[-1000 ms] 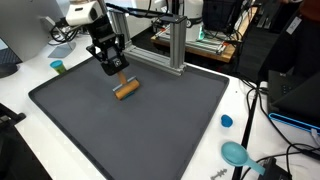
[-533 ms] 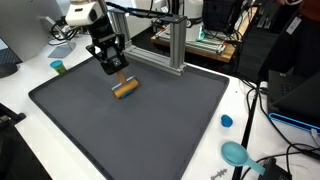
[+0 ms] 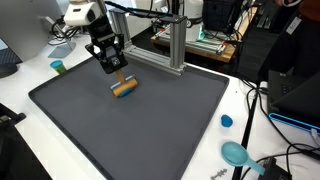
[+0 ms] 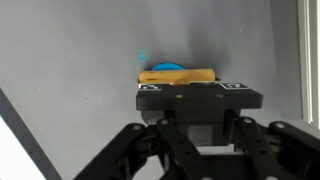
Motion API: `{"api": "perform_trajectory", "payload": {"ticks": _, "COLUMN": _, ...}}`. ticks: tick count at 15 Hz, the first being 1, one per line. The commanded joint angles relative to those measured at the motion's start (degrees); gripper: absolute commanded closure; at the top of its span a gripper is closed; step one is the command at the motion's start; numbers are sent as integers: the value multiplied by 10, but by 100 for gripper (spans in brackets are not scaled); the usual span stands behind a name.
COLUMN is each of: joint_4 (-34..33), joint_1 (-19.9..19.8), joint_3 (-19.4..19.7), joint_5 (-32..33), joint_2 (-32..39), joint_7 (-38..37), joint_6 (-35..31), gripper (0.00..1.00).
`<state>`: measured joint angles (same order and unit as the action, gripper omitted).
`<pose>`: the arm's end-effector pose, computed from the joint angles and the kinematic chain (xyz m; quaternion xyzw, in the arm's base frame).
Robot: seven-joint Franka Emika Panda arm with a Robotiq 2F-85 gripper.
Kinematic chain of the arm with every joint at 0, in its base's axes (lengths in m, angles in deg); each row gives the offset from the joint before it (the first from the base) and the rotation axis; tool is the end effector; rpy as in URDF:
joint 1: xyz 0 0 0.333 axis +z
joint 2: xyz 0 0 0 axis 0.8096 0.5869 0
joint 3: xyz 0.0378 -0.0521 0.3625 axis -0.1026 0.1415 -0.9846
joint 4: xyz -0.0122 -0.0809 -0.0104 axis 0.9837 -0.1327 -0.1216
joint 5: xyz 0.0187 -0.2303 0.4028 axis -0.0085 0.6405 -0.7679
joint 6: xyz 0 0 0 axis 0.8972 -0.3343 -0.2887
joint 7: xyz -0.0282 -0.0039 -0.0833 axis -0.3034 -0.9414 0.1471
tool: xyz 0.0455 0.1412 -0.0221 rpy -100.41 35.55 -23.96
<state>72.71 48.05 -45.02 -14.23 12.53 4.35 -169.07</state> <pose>0.7086 -0.0653 0.2754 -0.8131 -0.5816 0.0239 0.0093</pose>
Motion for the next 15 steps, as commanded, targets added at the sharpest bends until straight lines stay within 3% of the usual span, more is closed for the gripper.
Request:
{"api": "perform_trajectory", "payload": {"ticks": 1, "joint_4": 13, "joint_1": 0, "joint_3": 25, "joint_5": 53, "joint_2": 40, "joint_7": -30, "joint_6": 14, "gripper": 78}}
{"api": "perform_trajectory", "payload": {"ticks": 7, "joint_4": 15, "joint_1": 0, "joint_3": 35, "joint_5": 79, "joint_2": 38, "joint_7": -64, "joint_6": 18, "gripper": 78}}
{"api": "perform_trajectory", "payload": {"ticks": 13, "joint_4": -10, "joint_1": 2, "joint_3": 57, "joint_5": 175, "joint_2": 54, "joint_7": -127, "joint_6": 80, "gripper": 78}}
{"api": "perform_trajectory", "payload": {"ticks": 15, "joint_4": -13, "joint_1": -5, "joint_3": 46, "joint_5": 159, "joint_2": 41, "joint_7": -144, "joint_6": 65, "gripper": 78}}
